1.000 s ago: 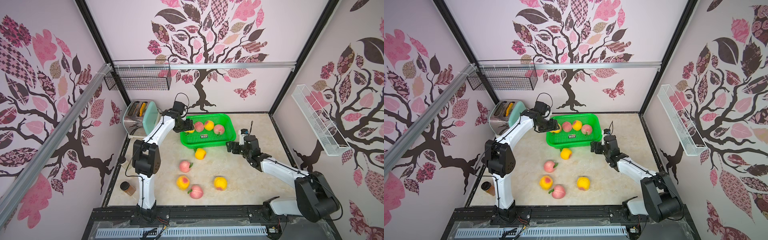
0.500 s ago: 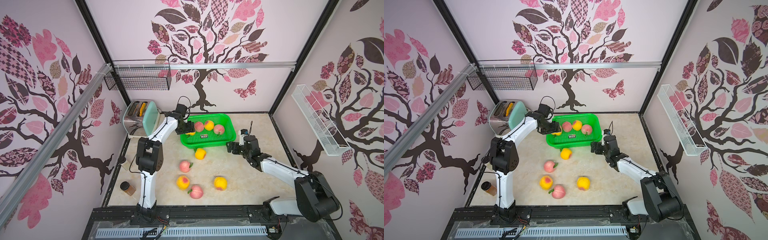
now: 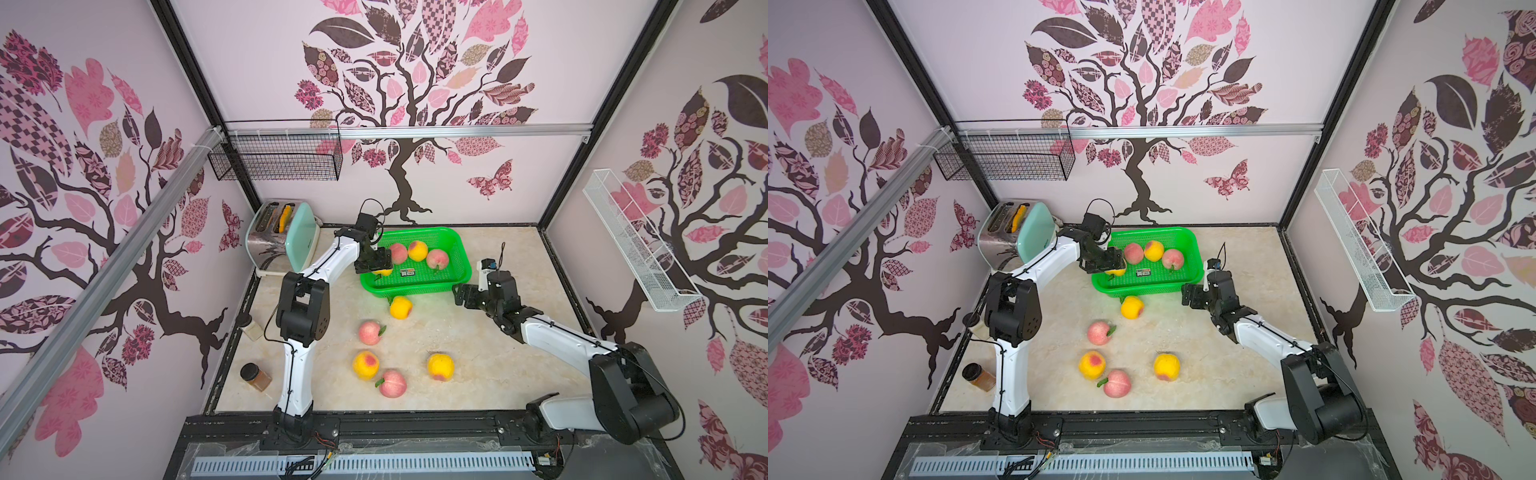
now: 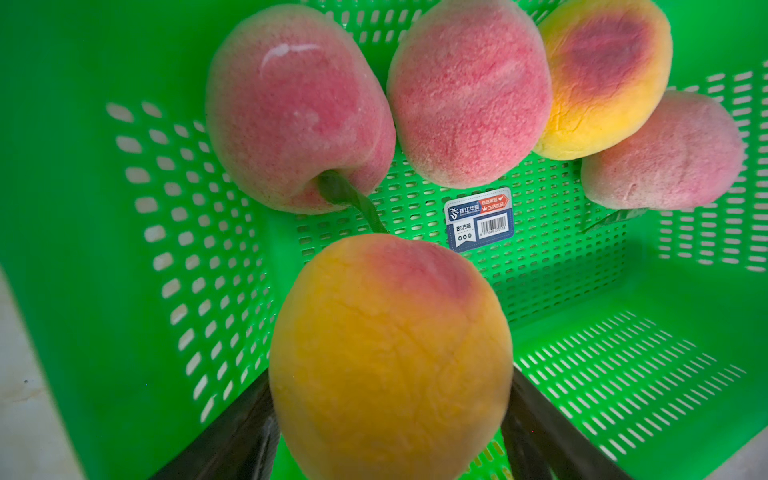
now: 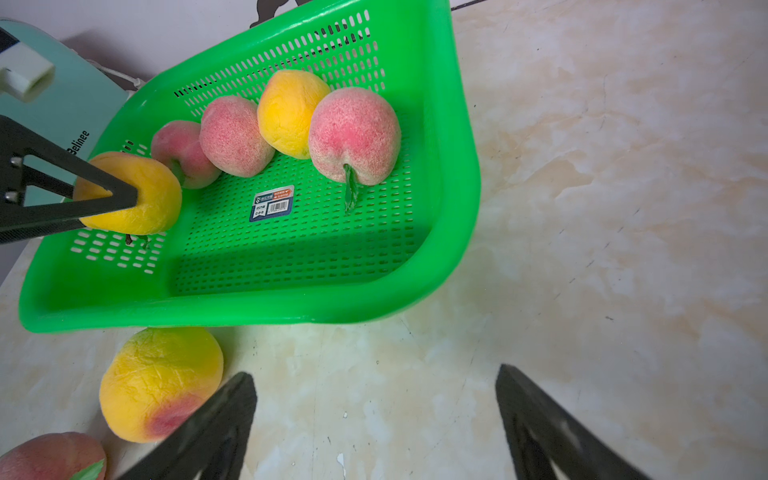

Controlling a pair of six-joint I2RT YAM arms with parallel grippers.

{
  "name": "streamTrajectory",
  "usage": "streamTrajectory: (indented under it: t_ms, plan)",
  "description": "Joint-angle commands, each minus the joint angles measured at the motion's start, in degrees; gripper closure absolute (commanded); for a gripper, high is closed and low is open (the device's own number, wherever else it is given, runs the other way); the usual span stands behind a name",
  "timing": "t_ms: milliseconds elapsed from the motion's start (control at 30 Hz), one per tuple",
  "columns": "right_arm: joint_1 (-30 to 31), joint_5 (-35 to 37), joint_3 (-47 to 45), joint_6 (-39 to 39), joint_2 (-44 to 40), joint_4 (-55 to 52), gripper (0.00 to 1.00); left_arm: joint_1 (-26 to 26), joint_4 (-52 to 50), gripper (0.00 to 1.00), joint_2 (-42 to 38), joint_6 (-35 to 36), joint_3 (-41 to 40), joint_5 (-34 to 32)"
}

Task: Put the peaches into the basket
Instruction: Place the peach in the basket.

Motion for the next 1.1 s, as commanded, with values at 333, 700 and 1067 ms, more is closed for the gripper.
streamTrajectory:
  t_ms: [333, 700, 1067]
  plan:
    - [0.2, 1.0, 2.1, -0.1, 0.2, -0.7, 0.07, -0.2, 0.9, 0.15, -1.7, -0.6, -0.9, -2.4]
    - [0.2, 1.1, 2.2, -0.1, 0.3, -0.6, 0.07, -0.1, 1.8, 0.12, -2.7, -0.6, -0.6, -1.7]
    - [0.2, 1.1, 2.1, 0.0, 0.6, -0.5, 0.07, -0.1, 2.0, 0.13, -4.7, -0.4, -0.9, -1.1]
